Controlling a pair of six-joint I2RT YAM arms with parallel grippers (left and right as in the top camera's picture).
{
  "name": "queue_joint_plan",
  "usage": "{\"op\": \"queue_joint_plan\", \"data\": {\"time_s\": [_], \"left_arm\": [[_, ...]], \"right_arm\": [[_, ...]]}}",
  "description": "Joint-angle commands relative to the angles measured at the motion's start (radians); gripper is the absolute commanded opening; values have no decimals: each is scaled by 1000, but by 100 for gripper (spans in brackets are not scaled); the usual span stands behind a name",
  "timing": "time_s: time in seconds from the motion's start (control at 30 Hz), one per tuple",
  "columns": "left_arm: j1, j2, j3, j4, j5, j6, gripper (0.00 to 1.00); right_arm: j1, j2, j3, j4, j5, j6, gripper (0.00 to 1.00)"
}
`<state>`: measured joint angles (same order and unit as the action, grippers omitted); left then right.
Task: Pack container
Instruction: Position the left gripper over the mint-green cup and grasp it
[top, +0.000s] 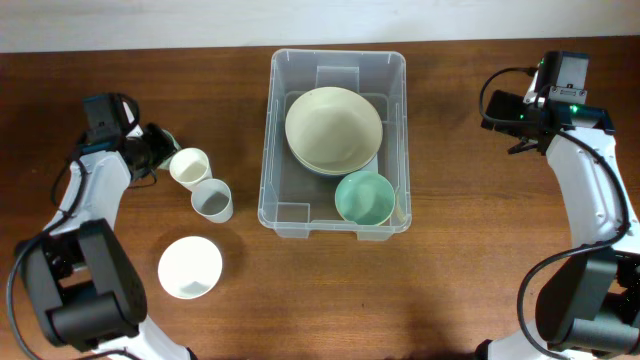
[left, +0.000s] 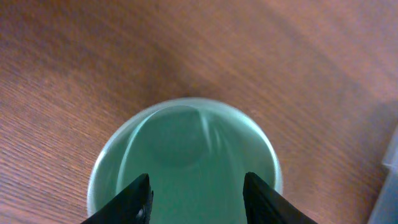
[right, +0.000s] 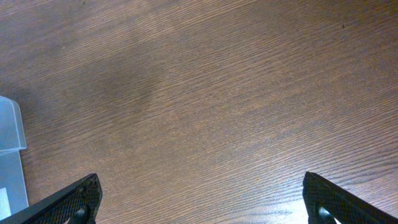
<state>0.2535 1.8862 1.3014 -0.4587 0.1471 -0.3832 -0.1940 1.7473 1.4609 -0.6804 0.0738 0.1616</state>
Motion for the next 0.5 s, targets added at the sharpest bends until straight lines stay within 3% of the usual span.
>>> {"op": "queue_joint_plan", "data": {"time_s": [0.0,0.07,0.23,0.47], "left_arm": [[16,33,-6,7,10,-28,49],[19,39,-6,14,9,-28,46],[21,39,-6,29,10,-28,29],[21,39,-6,37,10,-28,29]], "right_arm": [[-3,-24,11,3,10,8,99],[-3,-24,11,3,10,8,99],[-3,-24,11,3,10,8,99],[-3,-24,11,3,10,8,99]]}}
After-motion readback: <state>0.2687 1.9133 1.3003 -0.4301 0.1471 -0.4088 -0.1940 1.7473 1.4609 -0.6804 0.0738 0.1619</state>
